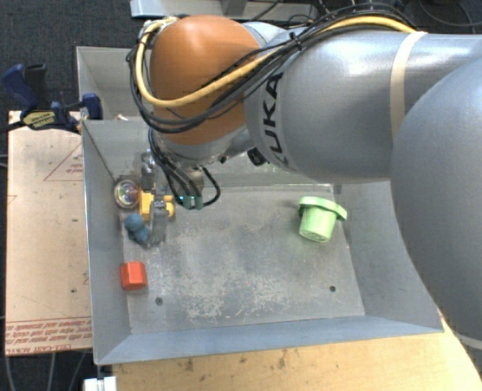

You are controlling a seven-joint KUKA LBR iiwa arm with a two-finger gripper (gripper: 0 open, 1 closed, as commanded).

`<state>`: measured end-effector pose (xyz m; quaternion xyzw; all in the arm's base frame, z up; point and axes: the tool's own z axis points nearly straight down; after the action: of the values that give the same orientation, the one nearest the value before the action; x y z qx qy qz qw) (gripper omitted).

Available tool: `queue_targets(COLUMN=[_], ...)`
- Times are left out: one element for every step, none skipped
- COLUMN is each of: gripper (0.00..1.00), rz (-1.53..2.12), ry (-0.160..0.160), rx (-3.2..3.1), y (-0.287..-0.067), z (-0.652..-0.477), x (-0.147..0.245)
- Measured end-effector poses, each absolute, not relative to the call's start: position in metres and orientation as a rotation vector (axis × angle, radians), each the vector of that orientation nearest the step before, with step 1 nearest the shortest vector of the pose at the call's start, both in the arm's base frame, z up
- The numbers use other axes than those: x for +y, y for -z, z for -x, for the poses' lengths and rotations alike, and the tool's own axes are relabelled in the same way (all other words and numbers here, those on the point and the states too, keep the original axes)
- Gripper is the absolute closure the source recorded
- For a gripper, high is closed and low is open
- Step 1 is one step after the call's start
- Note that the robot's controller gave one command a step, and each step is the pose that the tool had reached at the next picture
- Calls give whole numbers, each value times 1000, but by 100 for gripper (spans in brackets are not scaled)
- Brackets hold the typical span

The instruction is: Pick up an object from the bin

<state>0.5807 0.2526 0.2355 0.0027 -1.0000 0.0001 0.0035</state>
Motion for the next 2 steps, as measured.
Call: queue_targets(gripper=[0, 0], rz=[-52, 443], ry=[2, -2], rx=[-3148, -3106], y=[-290, -198], z=[-572, -587], x=[218, 224])
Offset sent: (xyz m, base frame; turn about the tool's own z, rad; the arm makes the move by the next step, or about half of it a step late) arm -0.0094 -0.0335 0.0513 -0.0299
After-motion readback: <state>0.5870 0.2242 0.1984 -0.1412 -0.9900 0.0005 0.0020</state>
